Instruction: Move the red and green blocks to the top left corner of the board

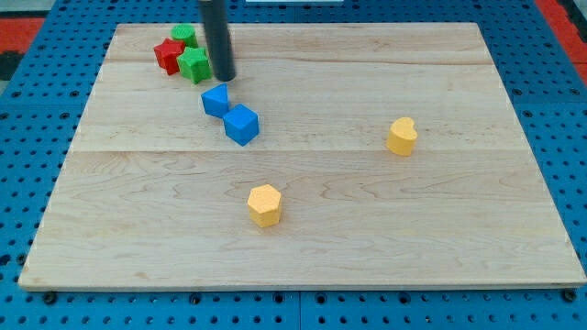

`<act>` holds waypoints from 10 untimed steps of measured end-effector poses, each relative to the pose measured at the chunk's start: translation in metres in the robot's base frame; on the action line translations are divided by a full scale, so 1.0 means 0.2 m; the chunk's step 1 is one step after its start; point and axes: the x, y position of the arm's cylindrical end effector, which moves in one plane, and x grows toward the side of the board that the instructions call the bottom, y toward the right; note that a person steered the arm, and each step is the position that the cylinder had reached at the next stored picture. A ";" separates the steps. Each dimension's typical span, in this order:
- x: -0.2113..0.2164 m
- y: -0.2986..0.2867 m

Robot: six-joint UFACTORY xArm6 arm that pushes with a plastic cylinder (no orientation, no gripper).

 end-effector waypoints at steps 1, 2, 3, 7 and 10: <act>-0.25 0.04; -0.48 0.01; -0.40 -0.22; -0.32 -0.20; -0.20 -0.07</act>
